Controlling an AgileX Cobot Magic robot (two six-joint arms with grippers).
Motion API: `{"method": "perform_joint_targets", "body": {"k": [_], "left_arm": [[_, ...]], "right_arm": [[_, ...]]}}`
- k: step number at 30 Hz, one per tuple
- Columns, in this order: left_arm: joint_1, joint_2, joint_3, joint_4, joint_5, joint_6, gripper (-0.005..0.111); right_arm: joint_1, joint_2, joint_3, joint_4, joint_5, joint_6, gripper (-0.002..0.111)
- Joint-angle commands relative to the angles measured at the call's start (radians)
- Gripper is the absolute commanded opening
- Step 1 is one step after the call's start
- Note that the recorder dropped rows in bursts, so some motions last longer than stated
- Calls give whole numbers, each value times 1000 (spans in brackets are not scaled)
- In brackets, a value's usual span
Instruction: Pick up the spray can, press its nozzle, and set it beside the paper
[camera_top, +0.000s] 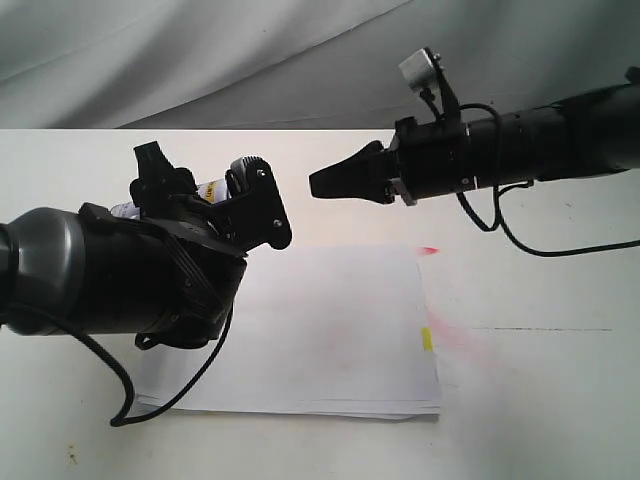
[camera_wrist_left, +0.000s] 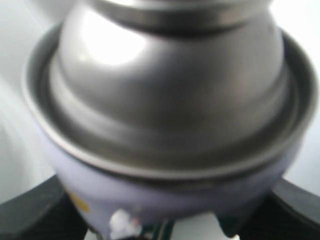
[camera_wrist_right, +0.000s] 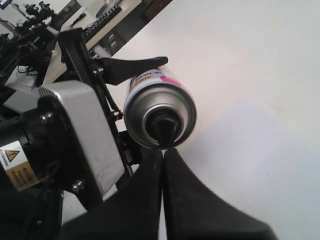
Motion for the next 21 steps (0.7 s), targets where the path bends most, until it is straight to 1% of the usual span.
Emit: {"method": "perform_joint_targets", "body": {"k": [1, 3, 10, 12, 21], "left_arm": [[-6, -8, -10, 30, 26, -8, 0], [-6, -8, -10, 30, 26, -8, 0], [-6, -8, -10, 30, 26, -11, 0], [-6, -8, -10, 30, 26, -11, 0], [-6, -8, -10, 30, 26, -7, 0]], "right_arm": [[46, 4, -11, -8, -17, -1, 0], [70, 6, -11, -8, -70, -8, 0], [72, 25, -17, 59, -99, -57, 0], [73, 33, -17, 99, -99, -71, 0], [73, 60, -17, 105, -75, -76, 0]]}}
